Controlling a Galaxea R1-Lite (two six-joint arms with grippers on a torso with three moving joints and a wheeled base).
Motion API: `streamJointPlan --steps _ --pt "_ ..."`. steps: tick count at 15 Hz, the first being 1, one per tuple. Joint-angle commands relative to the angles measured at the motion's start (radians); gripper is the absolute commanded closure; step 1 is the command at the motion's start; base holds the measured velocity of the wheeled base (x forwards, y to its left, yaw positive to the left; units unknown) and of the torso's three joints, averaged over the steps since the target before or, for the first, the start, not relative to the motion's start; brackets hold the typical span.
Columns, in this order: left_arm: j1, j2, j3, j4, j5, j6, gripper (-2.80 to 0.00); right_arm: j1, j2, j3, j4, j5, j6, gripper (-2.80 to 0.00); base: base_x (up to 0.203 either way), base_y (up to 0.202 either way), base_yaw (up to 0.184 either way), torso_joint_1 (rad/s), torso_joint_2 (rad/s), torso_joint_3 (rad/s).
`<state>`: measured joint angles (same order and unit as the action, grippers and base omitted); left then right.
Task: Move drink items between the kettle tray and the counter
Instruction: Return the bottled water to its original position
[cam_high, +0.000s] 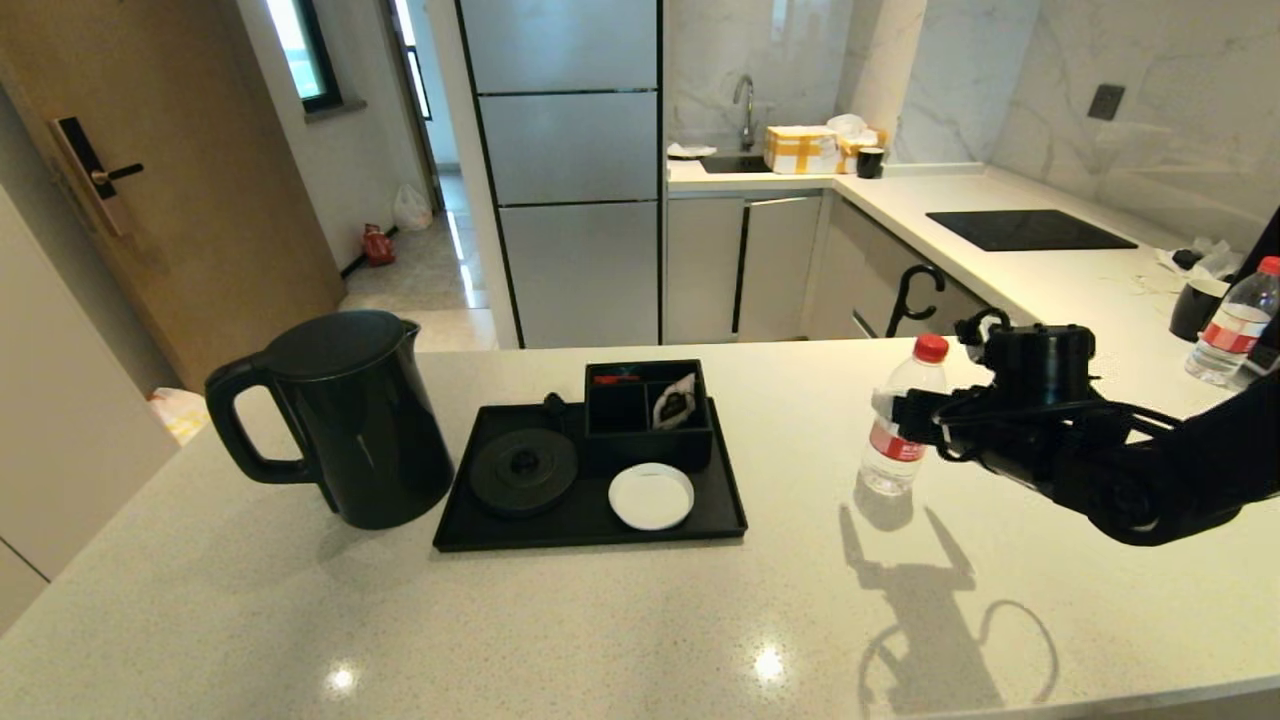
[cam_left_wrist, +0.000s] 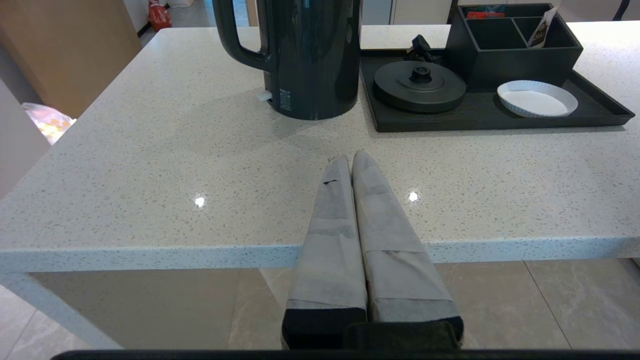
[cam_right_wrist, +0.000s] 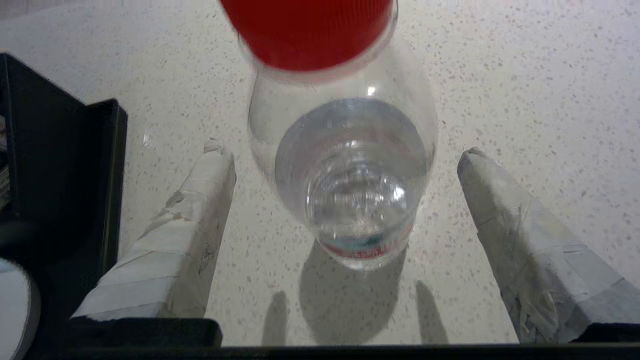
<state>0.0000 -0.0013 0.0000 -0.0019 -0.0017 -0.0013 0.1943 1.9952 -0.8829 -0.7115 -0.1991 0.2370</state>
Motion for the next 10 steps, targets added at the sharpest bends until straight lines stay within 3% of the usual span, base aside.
streamJointPlan --steps 1,6,7,8,10 --pt "0.000 0.000 0.000 -0.001 0.000 0.000 0.00 0.000 0.041 -0.040 -0.005 -0.016 0.000 -2.80 0.000 0.000 0.000 0.000 0.00 0.000" --pt "0.000 0.000 0.000 0.000 0.000 0.000 0.00 0.001 0.088 -0.093 -0.006 -0.069 -0.001 -2.80 0.000 0.000 0.000 0.000 0.00 0.000" --pt "0.000 0.000 0.000 0.000 0.000 0.000 0.00 0.001 0.089 -0.093 -0.008 -0.071 -0.002 -2.59 0.000 0.000 0.000 0.000 0.00 0.000" --pt "0.000 0.000 0.000 0.000 0.000 0.000 0.00 0.001 0.110 -0.094 -0.025 -0.084 -0.012 0.00 0.000 0.000 0.000 0.000 0.00 0.000" --pt "0.000 0.000 0.000 -0.001 0.000 0.000 0.00 0.001 0.114 -0.096 -0.037 -0.097 -0.019 0.00 0.000 0.000 0.000 0.000 0.00 0.000"
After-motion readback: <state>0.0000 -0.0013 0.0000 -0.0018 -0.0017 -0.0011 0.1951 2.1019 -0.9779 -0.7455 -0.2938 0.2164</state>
